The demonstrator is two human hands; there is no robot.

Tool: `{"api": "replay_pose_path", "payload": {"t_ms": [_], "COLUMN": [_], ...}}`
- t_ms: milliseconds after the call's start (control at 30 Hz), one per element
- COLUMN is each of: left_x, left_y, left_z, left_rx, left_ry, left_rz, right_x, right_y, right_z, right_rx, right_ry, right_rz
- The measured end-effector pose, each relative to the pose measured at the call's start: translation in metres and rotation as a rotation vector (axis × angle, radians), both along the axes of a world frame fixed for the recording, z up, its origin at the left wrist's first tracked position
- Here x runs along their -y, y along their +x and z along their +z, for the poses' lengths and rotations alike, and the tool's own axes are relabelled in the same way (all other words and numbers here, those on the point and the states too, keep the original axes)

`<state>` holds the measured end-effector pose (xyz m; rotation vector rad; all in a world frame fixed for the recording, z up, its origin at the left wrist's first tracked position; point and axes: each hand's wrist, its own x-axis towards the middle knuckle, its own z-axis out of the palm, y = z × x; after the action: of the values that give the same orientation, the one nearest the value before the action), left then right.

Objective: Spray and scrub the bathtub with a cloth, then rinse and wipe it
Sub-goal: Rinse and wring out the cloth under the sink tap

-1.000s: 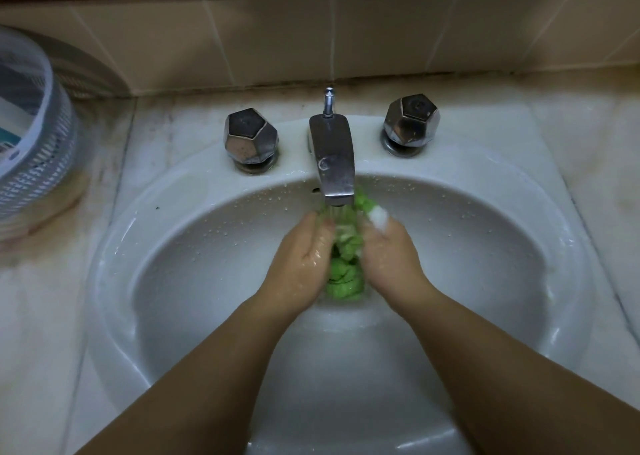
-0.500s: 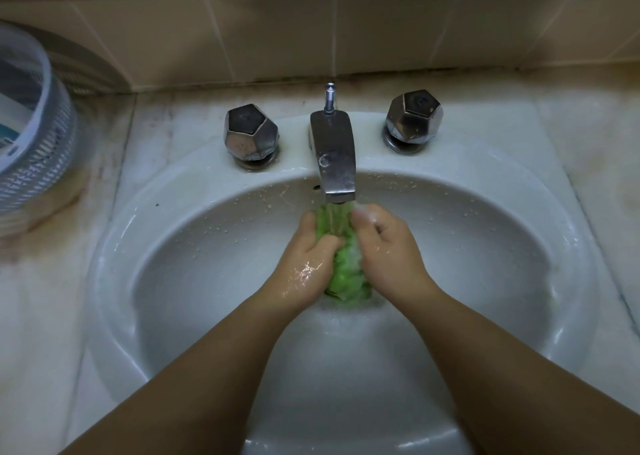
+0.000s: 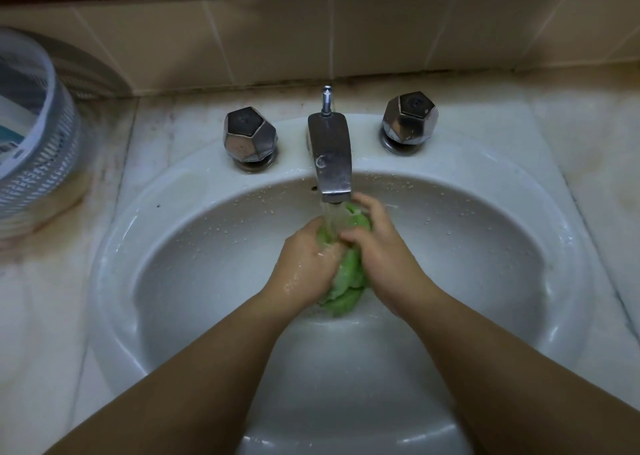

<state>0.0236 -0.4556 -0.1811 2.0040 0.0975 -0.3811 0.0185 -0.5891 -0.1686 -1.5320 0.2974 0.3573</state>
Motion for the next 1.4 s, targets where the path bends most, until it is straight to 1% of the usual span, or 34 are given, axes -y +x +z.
{"api": "replay_pose_path", "payload": {"t_ms": [33, 100, 133, 200, 300, 333, 500, 600, 667, 700, 733, 800, 833, 900, 933, 1000, 1067, 1100, 1200, 1233, 1267, 1333, 1367, 1400], "left_x": [0.001, 0.005, 0.007, 0.011, 0.014, 0.014, 0.013, 0.014, 0.014, 0.014, 0.013, 0.007, 0.004, -0.004, -0.006, -0.005, 0.001, 0.003, 0.003, 0.0, -0.001, -0.005, -0.006, -0.006], "left_y": [0.001, 0.003, 0.003, 0.001, 0.0, -0.001, -0.003, -0.007, -0.01, -0.01, -0.01, -0.008, -0.008, -0.009, -0.011, -0.011, -0.007, -0.005, -0.002, -0.002, 0.0, 0.006, 0.007, 0.007], "left_z": [0.001, 0.003, 0.003, 0.004, 0.01, 0.013, 0.014, 0.014, 0.013, 0.013, 0.012, 0.009, 0.007, 0.005, 0.005, 0.004, 0.005, 0.005, 0.004, 0.0, -0.002, -0.005, -0.007, -0.008], "left_rx": [-0.009, -0.05, -0.071, -0.087, -0.07, -0.069, -0.101, -0.084, -0.093, -0.125, -0.154, -0.134, -0.114, -0.114, -0.107, -0.013, 0.089, 0.111, 0.095, 0.074, 0.07, 0.085, 0.069, 0.052], "left_ry": [-0.025, -0.1, -0.127, -0.16, -0.196, -0.21, -0.211, -0.225, -0.254, -0.3, -0.347, -0.404, -0.419, -0.449, -0.426, -0.251, -0.12, -0.094, -0.063, -0.036, 0.039, 0.279, 0.314, 0.26], "left_rz": [0.065, 0.172, 0.206, 0.26, 0.283, 0.282, 0.261, 0.204, 0.154, 0.139, 0.142, 0.123, 0.08, -0.072, -0.165, -0.287, -0.263, -0.22, -0.108, -0.08, -0.073, -0.152, -0.168, -0.169], "right_x": [-0.001, -0.003, -0.004, -0.008, -0.012, -0.013, -0.012, -0.009, -0.006, -0.003, -0.001, 0.002, 0.003, 0.005, 0.006, 0.007, 0.005, 0.004, 0.0, 0.0, -0.001, -0.003, -0.004, -0.006], "right_y": [-0.004, -0.011, -0.013, -0.014, -0.01, -0.01, -0.006, -0.002, 0.001, 0.003, 0.005, 0.008, 0.009, 0.01, 0.01, 0.009, 0.008, 0.006, 0.002, 0.0, -0.002, -0.005, -0.006, -0.006], "right_z": [-0.001, -0.004, -0.003, -0.004, -0.002, -0.001, 0.004, 0.003, 0.0, -0.003, -0.004, -0.005, -0.006, -0.008, -0.008, -0.004, 0.003, 0.003, -0.002, -0.003, -0.005, -0.005, -0.003, -0.003], "right_rx": [0.051, 0.133, 0.146, 0.111, 0.079, 0.068, -0.135, -0.233, -0.312, -0.348, -0.37, -0.371, -0.357, -0.342, -0.354, -0.397, -0.403, -0.387, -0.239, -0.172, -0.107, -0.014, 0.002, 0.004], "right_ry": [-0.088, -0.232, -0.258, -0.232, -0.339, -0.338, -0.159, -0.105, -0.01, 0.053, 0.12, 0.23, 0.276, 0.345, 0.366, 0.398, 0.435, 0.41, 0.177, 0.092, 0.016, -0.089, -0.114, -0.168], "right_rz": [0.06, 0.065, 0.026, -0.079, -0.112, -0.116, -0.106, -0.118, -0.185, -0.228, -0.276, -0.353, -0.384, -0.413, -0.417, -0.406, -0.35, -0.306, -0.113, -0.052, -0.002, 0.002, -0.022, -0.041]}}
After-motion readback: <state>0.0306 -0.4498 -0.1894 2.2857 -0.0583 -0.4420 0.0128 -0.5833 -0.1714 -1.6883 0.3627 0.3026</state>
